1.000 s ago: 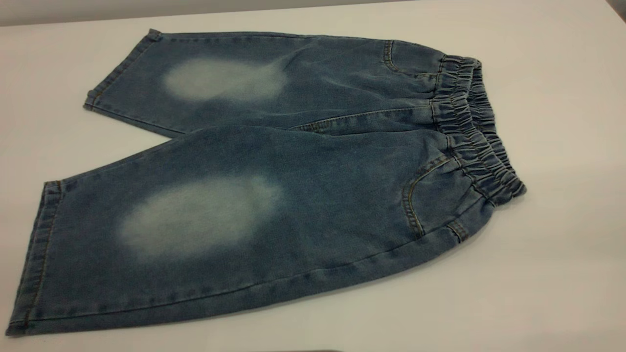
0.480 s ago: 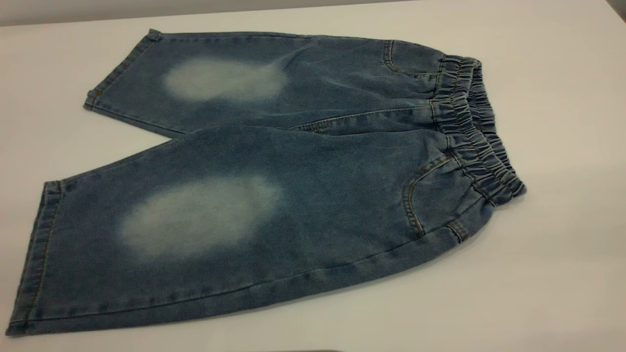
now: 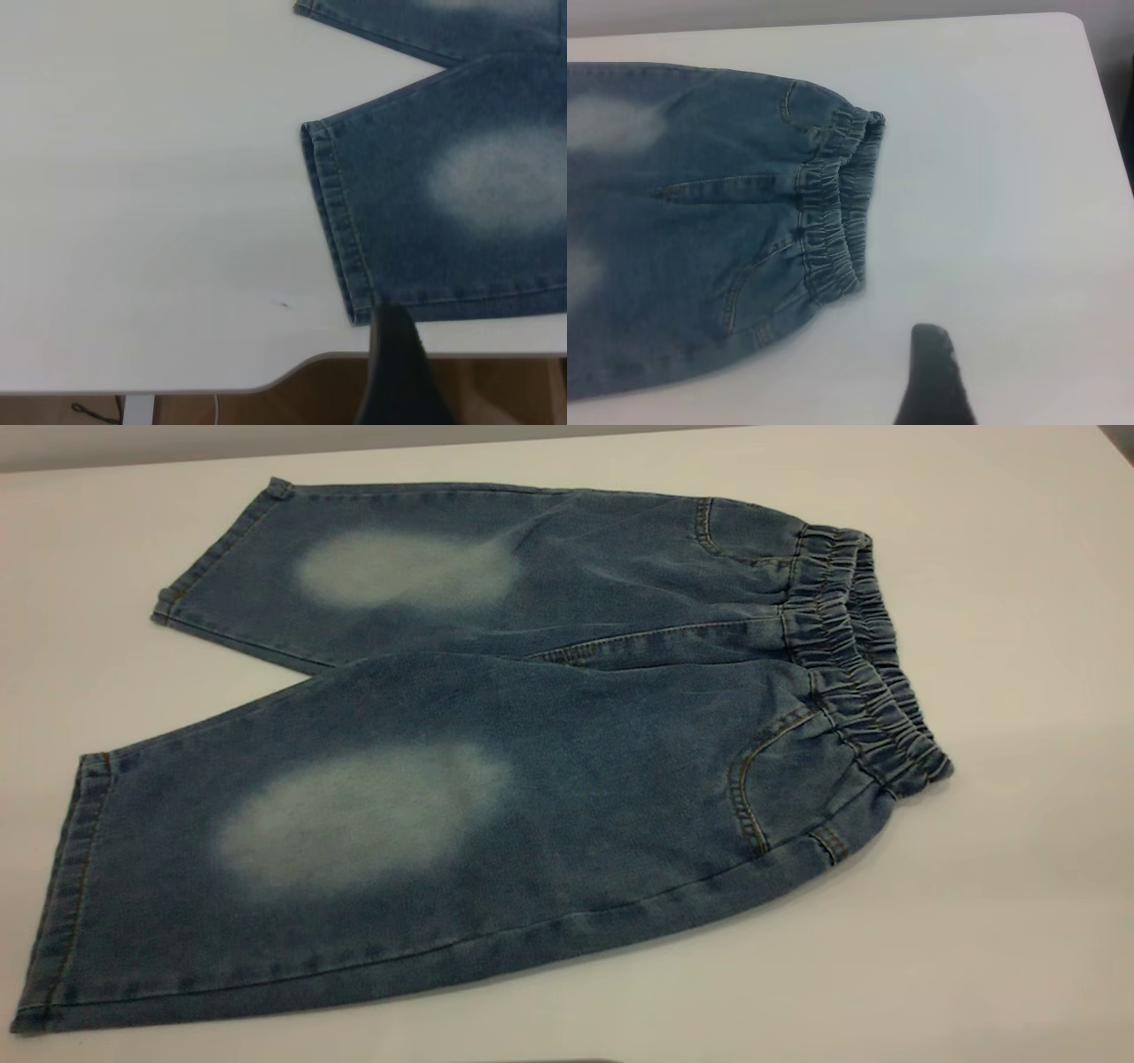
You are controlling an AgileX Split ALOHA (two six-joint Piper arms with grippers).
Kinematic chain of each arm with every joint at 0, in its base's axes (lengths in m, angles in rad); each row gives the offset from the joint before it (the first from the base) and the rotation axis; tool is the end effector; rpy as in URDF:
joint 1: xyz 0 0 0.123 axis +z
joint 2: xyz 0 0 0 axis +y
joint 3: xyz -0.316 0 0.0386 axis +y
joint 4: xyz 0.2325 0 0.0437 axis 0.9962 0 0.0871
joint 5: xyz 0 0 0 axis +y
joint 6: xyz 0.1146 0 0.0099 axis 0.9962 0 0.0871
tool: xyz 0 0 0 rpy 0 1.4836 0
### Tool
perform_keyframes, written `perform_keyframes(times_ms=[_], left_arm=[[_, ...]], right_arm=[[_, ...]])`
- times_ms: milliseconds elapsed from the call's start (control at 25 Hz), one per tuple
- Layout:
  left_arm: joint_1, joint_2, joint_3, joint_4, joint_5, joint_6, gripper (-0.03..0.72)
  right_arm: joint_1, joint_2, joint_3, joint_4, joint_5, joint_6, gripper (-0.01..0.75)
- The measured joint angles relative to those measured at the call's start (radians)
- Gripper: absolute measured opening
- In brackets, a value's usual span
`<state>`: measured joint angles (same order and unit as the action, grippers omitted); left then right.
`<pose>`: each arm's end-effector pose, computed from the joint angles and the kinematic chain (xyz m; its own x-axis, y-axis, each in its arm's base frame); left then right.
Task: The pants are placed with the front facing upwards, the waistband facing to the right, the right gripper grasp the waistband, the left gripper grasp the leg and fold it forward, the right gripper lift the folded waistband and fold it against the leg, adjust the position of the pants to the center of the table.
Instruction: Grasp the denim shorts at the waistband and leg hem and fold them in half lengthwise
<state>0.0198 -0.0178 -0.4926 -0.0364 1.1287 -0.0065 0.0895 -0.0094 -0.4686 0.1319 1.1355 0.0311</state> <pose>-0.0360 -0.0045 0.2494 -0.5062 -0.0321 -0.8618 -0.0026 0.9994 -0.0357 -0.0348 0.0107 0.2429 -0.5493 0.0373 -0.8348 -0.1418 0.9804 0.1371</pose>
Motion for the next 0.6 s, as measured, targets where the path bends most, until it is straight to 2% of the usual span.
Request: perform_keyframes(times_ms=[600], left_arm=[[0.000, 0.000, 0.000, 0.000, -0.001, 0.006, 0.391]], right_arm=[[0.000, 0.000, 0.000, -0.003, -0.005, 0.037, 0.461]])
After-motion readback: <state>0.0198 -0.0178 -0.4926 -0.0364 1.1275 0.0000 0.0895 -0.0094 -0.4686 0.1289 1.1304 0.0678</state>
